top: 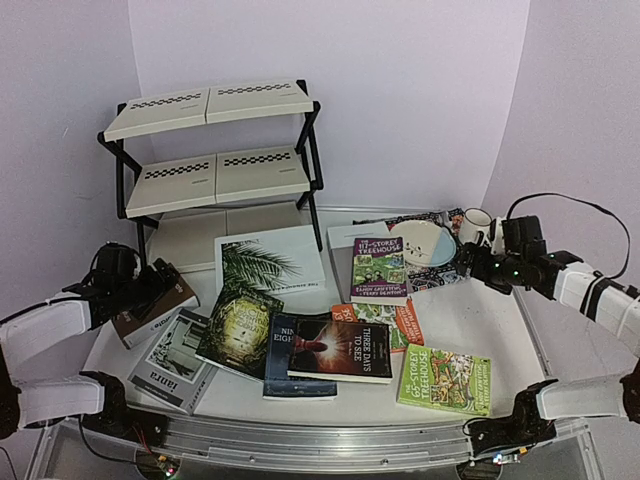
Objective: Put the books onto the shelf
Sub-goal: Move the book to the book pile.
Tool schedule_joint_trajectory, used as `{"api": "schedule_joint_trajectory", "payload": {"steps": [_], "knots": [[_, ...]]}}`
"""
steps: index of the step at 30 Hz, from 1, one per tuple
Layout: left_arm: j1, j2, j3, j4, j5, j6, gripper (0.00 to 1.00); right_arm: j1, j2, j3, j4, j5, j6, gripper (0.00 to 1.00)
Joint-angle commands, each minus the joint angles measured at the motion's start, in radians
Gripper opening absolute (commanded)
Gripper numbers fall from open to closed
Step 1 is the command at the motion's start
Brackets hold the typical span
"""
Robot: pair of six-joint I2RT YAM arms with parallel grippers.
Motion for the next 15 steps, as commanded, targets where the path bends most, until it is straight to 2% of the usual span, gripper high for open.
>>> {"api": "schedule_joint_trajectory", "payload": {"steps": [1, 10, 15], "knots": [[0.001, 0.017, 0.049, -0.008, 0.006, 0.026, 1.00, -0.001, 0.011, 0.004, -0.022, 0.009, -0.011, 0.98], [0.001, 0.021, 0.069, -0.005, 0.029, 0.136, 1.00, -0.001, 0.057, 0.025, -0.040, 0.014, -0.006, 0.98], [0.001, 0.012, 0.072, 0.023, 0.108, 0.191, 1.00, -0.001, 0.081, 0.036, -0.039, -0.018, 0.000, 0.98]]}}
